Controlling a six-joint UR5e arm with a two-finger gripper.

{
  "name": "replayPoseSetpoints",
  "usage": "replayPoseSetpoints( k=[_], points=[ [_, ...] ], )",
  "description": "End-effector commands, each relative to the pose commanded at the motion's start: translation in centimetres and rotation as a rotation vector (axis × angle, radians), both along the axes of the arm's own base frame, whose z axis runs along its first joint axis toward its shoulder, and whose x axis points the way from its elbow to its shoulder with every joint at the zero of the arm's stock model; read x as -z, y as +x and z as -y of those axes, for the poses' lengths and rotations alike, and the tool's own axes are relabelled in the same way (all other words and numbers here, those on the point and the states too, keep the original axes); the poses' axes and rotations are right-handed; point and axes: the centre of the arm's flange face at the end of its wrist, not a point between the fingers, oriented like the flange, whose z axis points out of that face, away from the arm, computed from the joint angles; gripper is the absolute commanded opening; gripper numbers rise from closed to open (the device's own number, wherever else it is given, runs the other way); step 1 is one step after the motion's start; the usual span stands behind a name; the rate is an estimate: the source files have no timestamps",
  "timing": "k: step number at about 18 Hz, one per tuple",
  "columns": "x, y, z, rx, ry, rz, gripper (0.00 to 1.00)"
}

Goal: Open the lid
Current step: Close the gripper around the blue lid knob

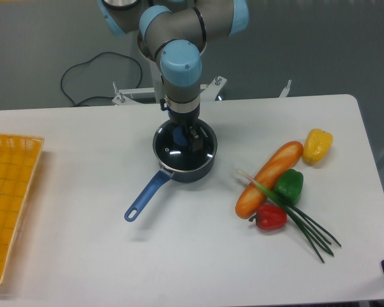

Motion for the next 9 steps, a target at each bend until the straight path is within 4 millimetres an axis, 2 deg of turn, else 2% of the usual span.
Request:
replayPoseSetpoints(
  k=[9],
  points=[
    [0.24, 0.13, -0.83, -0.023, -0.003, 0.003, 0.82]
  ],
)
